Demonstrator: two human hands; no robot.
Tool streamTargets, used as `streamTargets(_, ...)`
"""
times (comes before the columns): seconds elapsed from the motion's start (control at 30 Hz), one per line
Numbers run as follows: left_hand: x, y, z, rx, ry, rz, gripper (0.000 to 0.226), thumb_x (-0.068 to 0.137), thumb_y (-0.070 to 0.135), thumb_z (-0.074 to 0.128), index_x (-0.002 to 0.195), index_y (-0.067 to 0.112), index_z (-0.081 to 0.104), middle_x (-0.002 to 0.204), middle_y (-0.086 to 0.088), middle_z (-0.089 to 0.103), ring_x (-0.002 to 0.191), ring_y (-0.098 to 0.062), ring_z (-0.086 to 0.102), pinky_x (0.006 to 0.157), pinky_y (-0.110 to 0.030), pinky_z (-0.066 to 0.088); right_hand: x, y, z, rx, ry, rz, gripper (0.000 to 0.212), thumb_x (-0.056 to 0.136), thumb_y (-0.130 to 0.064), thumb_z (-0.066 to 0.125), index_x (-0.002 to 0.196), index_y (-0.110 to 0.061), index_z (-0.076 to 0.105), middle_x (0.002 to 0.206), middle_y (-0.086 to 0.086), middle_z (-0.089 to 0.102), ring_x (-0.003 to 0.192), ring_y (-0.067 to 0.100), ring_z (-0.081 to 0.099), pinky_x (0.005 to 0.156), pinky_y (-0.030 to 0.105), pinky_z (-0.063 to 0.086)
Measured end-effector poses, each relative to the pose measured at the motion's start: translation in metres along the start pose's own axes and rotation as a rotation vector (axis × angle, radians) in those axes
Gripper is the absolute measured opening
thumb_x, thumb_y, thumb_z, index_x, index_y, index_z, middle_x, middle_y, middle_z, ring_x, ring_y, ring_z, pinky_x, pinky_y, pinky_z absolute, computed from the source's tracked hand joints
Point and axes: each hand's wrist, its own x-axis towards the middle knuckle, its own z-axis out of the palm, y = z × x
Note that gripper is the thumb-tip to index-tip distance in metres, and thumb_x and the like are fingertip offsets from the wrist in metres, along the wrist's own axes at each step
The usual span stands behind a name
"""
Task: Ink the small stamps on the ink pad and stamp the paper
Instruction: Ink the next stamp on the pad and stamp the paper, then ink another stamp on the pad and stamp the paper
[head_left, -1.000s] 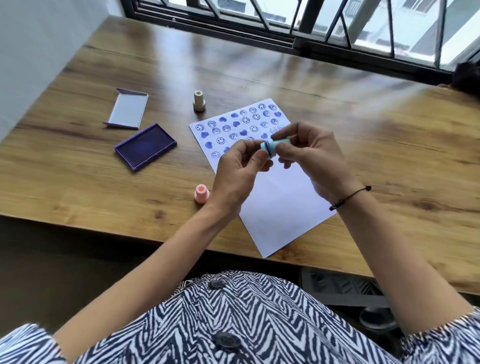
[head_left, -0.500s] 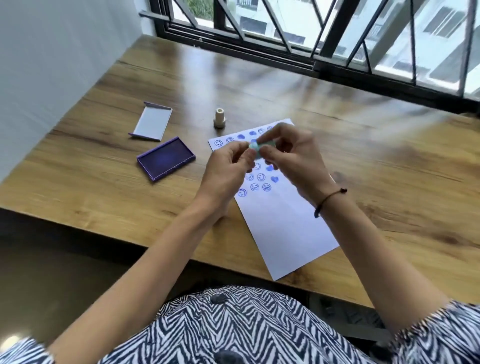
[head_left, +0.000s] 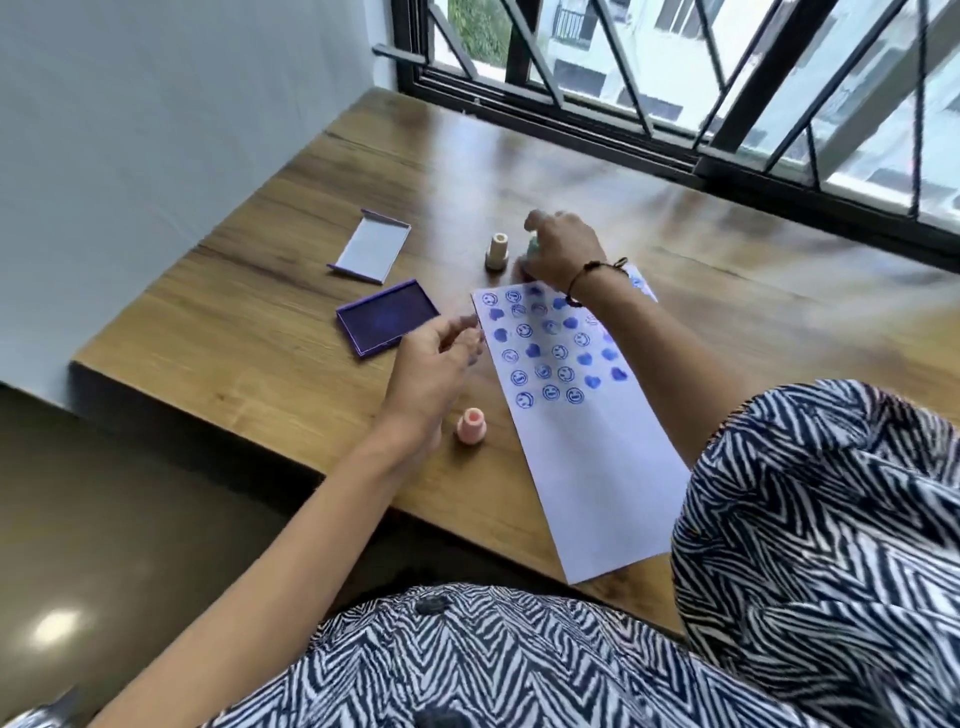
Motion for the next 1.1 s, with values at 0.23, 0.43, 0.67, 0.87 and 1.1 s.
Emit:
streamTargets(0.23,0.001,-0.010,-0.013,0.006,0.101,-0.056,0.021,0.089,0.003,0.045,0.107,0.001,0.056,0.087,-0.004,0.060,0.079,-0.011,0.054,0.070,-0.015,0.047,-0.121,-0.038,-0.017,0.148,-0.106,-0.153,0.044,0.081,-0.047,0.056,0.097,-0.006,0.057,0.097,0.020,0.063,0.097,0.032,0.054,0.075,0.037,0.037)
streamTargets(0.43,-0.001,-0.020,-0.019,0.036,0.118,-0.096,0.021,0.087,-0.001,0.044,0.101,0.007,0.057,0.081,0.002,0.059,0.074,-0.009,0.053,0.068,-0.014,0.045,-0.161,-0.054,0.001,0.077,-0.272,-0.197,0.027,0.086,-0.029,0.053,0.095,-0.005,0.059,0.097,0.019,0.062,0.097,0.034,0.053,0.073,0.037,0.036)
streamTargets(0.67,-0.006,-0.030,-0.025,0.100,0.096,-0.118,0.030,0.081,-0.008,0.043,0.096,0.010,0.061,0.084,-0.001,0.061,0.075,-0.008,0.055,0.066,-0.012,0.048,-0.155,-0.056,0.010,0.126,-0.212,-0.248,0.032,0.085,-0.034,0.050,0.103,-0.008,0.051,0.095,0.018,0.065,0.089,0.035,0.058,0.066,0.036,0.039)
streamTargets(0.87,-0.013,-0.032,-0.024,0.018,0.108,-0.091,0.037,0.079,-0.015,0.038,0.098,0.007,0.060,0.083,-0.001,0.061,0.063,0.005,0.058,0.056,-0.008,0.047,-0.165,-0.067,0.025,0.225,-0.134,-0.254,0.019,0.085,-0.024,0.053,0.099,-0.011,0.056,0.091,0.013,0.060,0.082,0.031,0.056,0.062,0.031,0.034)
streamTargets(1.1,-0.011,-0.023,-0.030,-0.168,0.029,-0.156,0.015,0.089,0.004,0.047,0.095,0.007,0.060,0.078,-0.005,0.061,0.066,-0.010,0.056,0.060,-0.013,0.048,-0.140,-0.071,0.012,0.651,0.042,-0.015,0.007,0.079,-0.011,0.062,0.081,-0.005,0.065,0.071,0.012,0.065,0.067,0.027,0.060,0.066,0.042,0.051)
